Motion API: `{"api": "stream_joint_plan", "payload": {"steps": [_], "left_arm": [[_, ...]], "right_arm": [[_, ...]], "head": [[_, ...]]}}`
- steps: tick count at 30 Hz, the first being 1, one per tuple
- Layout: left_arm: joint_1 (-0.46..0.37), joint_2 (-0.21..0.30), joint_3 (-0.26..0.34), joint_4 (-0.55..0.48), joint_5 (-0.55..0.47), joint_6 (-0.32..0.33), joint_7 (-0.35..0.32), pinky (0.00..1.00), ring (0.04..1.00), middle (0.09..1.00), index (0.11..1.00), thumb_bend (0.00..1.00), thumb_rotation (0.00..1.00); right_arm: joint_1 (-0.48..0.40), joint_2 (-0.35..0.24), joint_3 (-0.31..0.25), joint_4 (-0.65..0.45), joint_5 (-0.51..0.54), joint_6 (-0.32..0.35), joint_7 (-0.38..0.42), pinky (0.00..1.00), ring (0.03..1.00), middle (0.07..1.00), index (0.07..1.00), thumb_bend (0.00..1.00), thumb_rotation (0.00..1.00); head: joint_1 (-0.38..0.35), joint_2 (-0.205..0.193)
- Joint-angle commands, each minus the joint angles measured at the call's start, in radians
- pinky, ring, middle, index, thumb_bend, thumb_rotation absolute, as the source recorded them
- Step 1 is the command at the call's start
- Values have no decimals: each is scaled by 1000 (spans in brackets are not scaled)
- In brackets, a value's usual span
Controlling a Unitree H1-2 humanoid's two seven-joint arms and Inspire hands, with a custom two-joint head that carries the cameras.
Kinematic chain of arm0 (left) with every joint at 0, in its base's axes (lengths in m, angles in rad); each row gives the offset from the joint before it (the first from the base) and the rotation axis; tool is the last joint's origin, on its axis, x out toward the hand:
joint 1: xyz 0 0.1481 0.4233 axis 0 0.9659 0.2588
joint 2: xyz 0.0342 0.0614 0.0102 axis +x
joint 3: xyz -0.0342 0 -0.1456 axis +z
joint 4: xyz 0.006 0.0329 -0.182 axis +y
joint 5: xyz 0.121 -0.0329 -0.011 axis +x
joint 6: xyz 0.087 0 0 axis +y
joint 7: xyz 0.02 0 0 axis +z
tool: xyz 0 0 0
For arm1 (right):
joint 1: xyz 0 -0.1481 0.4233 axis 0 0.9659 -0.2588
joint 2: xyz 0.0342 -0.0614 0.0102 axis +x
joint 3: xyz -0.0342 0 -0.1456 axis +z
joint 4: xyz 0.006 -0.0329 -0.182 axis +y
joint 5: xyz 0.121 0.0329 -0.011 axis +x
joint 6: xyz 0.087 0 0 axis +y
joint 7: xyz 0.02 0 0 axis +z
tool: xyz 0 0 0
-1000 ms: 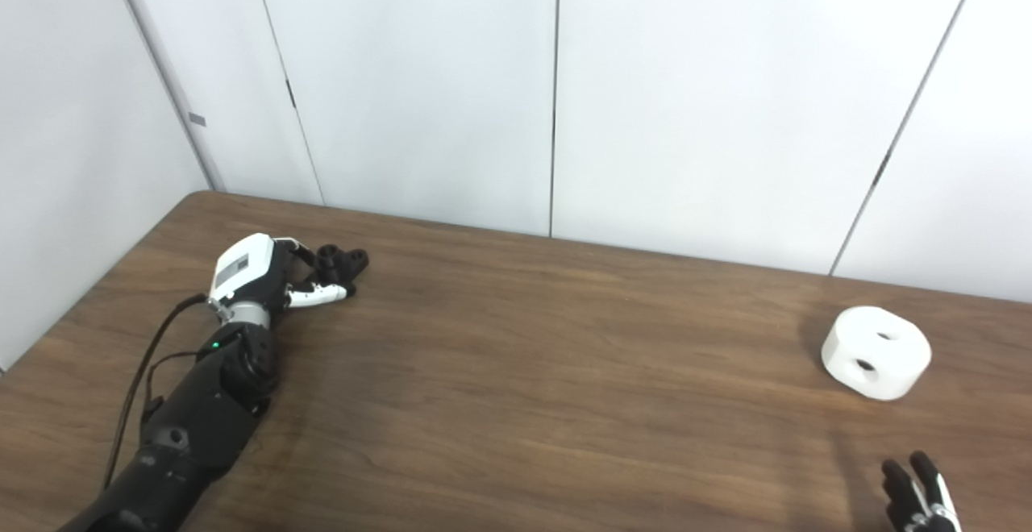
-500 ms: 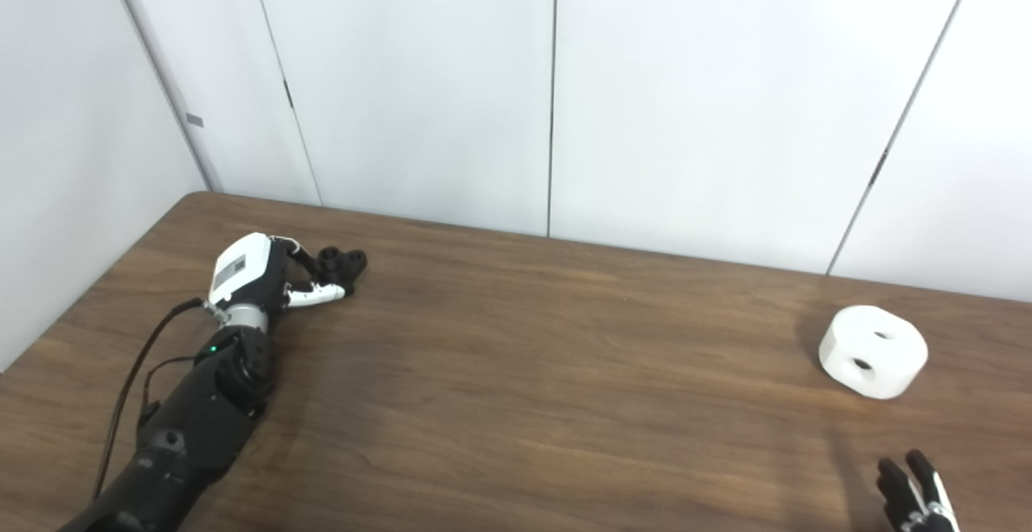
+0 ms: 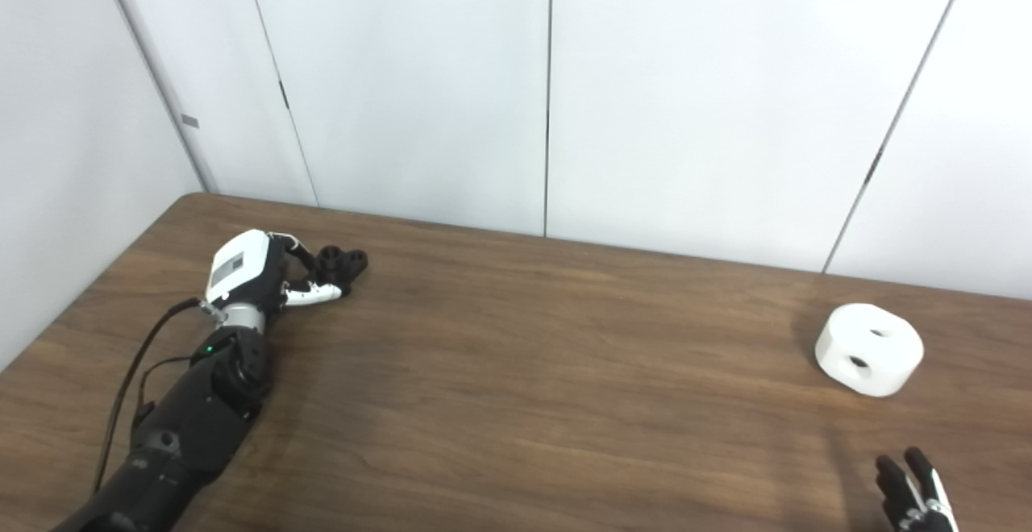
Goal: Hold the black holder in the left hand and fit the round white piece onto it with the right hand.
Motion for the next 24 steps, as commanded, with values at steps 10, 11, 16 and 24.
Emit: {"api": "stream_joint_plan", "payload": {"steps": [10,11,16,24], "left_arm": [[62,15,-33,-235,-13,-4,-143,700,804,738,487,520,51],[73,13,-37,-257,-15,-15,-151,703,806,739,487,520,51],[138,-14,-59,-394,-26,-17,-220,707,836,764,486,518,52],[226,-49,-102,-589,-27,-5,-333,749,858,787,488,516,54]], "right_arm": [[18,29,13,-4,-28,12,-15,983,937,921,957,603,896],[18,30,13,-4,-30,10,-15,974,934,919,956,604,897],[17,32,16,-10,-28,10,-10,957,922,911,950,597,881],[16,37,29,-19,-32,4,-10,913,901,896,935,606,861]], "head": [[-36,13],[-42,15],[-58,22],[-109,29]]}}
